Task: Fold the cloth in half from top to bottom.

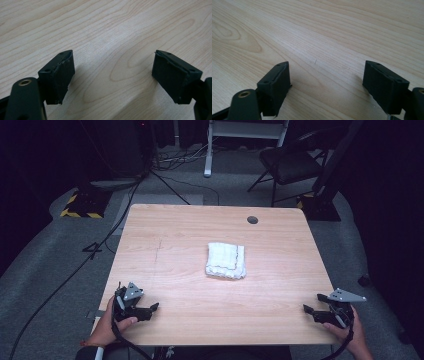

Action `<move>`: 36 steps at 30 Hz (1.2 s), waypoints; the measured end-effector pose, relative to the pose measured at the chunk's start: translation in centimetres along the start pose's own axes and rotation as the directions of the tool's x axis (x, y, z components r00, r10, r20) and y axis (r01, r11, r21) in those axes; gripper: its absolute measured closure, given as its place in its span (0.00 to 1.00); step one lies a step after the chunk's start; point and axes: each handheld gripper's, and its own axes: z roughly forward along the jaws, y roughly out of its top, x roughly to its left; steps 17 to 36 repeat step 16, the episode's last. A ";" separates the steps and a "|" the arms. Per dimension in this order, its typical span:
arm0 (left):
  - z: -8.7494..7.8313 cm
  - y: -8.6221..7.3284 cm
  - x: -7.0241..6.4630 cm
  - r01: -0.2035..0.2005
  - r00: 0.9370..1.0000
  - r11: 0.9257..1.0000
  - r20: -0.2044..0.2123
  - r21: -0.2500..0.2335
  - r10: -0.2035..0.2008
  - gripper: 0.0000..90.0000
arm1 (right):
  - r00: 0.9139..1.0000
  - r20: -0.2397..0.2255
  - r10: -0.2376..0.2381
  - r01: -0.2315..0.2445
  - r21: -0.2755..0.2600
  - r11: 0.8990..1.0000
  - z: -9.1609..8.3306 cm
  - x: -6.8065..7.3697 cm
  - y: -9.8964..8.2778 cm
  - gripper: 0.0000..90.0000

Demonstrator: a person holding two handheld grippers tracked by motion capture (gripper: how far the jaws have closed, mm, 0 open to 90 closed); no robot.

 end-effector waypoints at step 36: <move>0.0 0.0 0.0 0.000 1.000 1.000 0.003 0.000 0.000 0.20 | 1.000 0.012 0.009 -0.009 -0.002 1.000 0.0 -0.2 0.0 0.25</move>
